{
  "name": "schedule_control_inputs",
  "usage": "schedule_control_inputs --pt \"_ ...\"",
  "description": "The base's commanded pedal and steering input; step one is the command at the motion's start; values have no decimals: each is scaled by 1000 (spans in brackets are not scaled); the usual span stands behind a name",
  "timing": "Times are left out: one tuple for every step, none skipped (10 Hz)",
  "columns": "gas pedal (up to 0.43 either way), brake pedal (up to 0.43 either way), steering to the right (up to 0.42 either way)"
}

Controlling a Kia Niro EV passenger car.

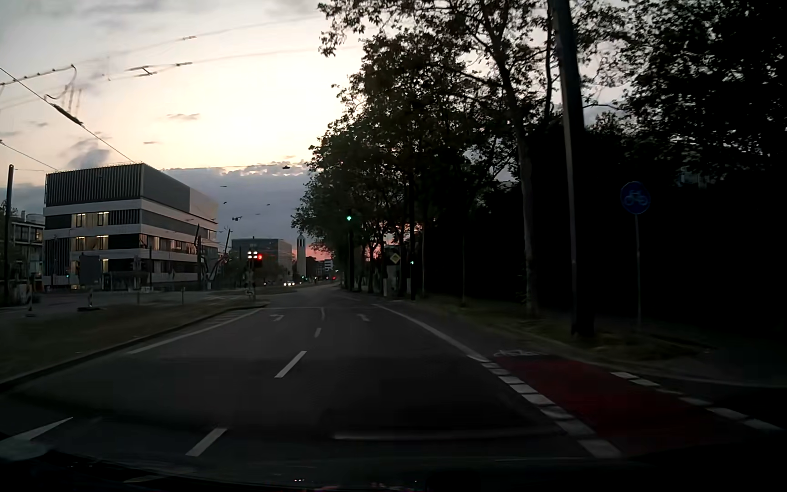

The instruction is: Follow the waypoints while adhering to traffic rules and regulations

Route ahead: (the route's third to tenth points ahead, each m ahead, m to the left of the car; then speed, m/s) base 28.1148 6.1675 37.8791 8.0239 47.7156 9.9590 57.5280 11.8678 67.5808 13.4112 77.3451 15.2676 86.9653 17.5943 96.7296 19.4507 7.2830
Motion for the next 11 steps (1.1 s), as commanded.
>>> schedule_control_inputs --pt "197 0 -34" --pt "197 0 -42" --pt "189 0 -49" --pt "189 0 -54" --pt "177 0 -54" --pt "177 0 -50" --pt "177 0 -45" --pt "177 0 -39" --pt "177 0 -34" --pt "169 0 -30" --pt "169 0 -29"
